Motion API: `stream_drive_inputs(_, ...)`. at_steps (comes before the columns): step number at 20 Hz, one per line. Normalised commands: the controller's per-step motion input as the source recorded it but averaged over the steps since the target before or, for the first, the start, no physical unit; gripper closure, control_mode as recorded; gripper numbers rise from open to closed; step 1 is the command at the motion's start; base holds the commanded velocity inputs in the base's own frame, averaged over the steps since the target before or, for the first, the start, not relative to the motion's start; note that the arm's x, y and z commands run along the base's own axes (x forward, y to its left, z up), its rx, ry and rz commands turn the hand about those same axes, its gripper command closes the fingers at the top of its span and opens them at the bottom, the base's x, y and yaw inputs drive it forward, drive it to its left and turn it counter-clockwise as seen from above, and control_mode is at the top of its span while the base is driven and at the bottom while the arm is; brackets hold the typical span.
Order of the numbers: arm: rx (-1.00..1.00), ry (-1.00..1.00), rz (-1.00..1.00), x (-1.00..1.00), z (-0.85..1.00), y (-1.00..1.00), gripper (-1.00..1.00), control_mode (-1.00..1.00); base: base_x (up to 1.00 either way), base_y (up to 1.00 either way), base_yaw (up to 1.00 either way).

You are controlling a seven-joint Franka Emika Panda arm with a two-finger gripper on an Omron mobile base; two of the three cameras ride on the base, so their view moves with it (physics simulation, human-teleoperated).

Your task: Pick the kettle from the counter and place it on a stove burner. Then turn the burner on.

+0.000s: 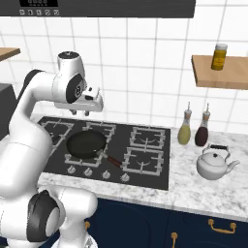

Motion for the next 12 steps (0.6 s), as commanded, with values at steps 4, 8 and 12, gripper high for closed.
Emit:
stream_drive_inputs(4, -0.02, 0.15, -0.06, 0.0, -0.25, 0.0, -1.0, -1.0, 0.0, 0.0, 0.0)
stream_drive_inputs(8, 0.0, 0.16, -0.13, 0.0, -0.74, -0.65, -1.0, -1.0, 0.0, 0.0, 0.0)
stream_drive_inputs(12, 0.0, -0.04, -0.05, 0.0, -0.36, -1.0, -1.0, -1.0, 0.0, 0.0, 0.0)
